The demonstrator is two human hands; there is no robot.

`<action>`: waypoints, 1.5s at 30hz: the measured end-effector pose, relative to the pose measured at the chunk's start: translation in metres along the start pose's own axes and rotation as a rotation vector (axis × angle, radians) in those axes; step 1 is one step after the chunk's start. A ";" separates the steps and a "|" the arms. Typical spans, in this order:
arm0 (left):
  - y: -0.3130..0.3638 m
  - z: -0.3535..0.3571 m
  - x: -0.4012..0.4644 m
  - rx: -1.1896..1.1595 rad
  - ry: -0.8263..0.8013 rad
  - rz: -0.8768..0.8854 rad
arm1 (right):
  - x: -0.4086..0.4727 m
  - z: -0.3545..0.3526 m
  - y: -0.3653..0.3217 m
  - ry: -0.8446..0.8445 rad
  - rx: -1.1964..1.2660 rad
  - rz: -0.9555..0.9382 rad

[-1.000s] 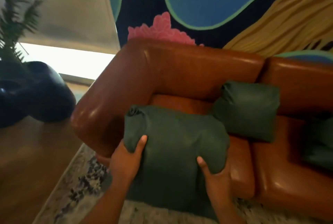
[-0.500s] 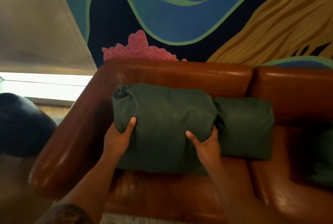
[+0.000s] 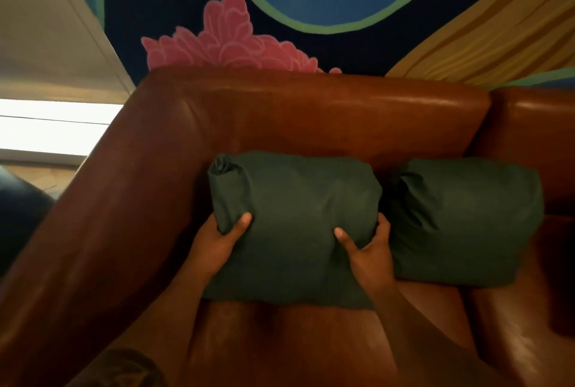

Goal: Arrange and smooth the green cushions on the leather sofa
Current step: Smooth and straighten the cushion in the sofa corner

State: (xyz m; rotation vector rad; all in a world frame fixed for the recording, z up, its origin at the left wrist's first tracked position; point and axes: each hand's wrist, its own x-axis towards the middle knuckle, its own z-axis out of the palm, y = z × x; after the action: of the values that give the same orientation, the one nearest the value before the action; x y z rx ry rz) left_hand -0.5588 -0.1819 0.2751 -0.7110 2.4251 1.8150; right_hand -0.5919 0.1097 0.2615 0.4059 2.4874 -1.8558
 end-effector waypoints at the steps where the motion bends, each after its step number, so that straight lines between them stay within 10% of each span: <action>1: -0.008 0.002 0.006 -0.001 -0.030 -0.018 | 0.000 0.003 0.005 0.007 -0.006 0.012; 34: -0.007 0.015 0.059 -0.033 0.053 -0.036 | 0.058 0.014 0.018 -0.055 -0.184 0.107; 40: -0.003 0.032 0.039 0.329 0.249 0.200 | 0.032 0.014 -0.002 0.031 -0.467 -0.254; 45: -0.004 0.044 0.028 0.664 0.160 0.421 | 0.036 0.039 -0.015 -0.234 -0.850 -0.269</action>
State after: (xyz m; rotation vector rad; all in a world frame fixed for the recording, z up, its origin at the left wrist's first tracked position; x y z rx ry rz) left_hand -0.5927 -0.1517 0.2490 -0.3045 3.1869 0.9030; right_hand -0.6352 0.0760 0.2581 -0.1696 2.9200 -0.6623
